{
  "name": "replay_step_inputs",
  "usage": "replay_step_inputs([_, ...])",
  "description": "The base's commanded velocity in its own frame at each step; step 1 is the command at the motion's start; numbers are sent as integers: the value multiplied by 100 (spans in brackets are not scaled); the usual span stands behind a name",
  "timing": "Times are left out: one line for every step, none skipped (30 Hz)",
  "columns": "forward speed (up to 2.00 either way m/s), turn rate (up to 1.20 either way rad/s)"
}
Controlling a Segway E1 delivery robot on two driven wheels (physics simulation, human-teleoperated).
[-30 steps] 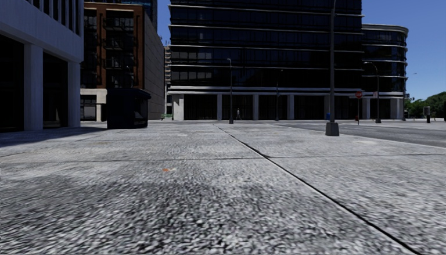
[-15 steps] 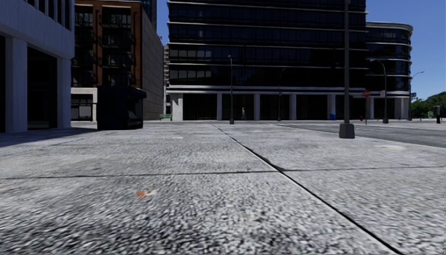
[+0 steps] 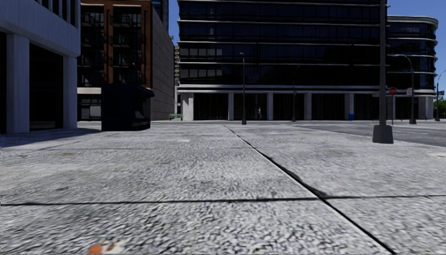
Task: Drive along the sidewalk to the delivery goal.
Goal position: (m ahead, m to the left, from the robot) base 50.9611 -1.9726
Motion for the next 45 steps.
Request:
replay_step_inputs([200, 37])
replay_step_inputs([200, 39])
replay_step_inputs([200, 45])
replay_step_inputs([200, 45])
replay_step_inputs([200, 48])
replay_step_inputs([200, 48])
replay_step_inputs([200, 48])
replay_step_inputs([200, 48])
replay_step_inputs([200, 48])
replay_step_inputs([200, 48])
replay_step_inputs([200, 48])
replay_step_inputs([200, 48])
replay_step_inputs([200, 48])
replay_step_inputs([200, 48])
replay_step_inputs([200, 49])
replay_step_inputs([200, 49])
replay_step_inputs([200, 49])
replay_step_inputs([200, 49])
replay_step_inputs([200, 49])
replay_step_inputs([200, 49])
replay_step_inputs([200, 49])
replay_step_inputs([200, 49])
replay_step_inputs([200, 49])
replay_step_inputs([200, 49])
replay_step_inputs([200, 49])
replay_step_inputs([200, 49])
replay_step_inputs([200, 49])
replay_step_inputs([200, 49])
replay_step_inputs([200, 49])
replay_step_inputs([200, 49])
replay_step_inputs([200, 49])
replay_step_inputs([200, 49])
replay_step_inputs([200, 49])
replay_step_inputs([200, 49])
replay_step_inputs([200, 49])
replay_step_inputs([200, 49])
replay_step_inputs([200, 49])
replay_step_inputs([200, 49])
replay_step_inputs([200, 49])
replay_step_inputs([200, 49])
replay_step_inputs([200, 49])
replay_step_inputs([200, 49])
replay_step_inputs([200, 49])
replay_step_inputs([200, 49])
replay_step_inputs([200, 49])
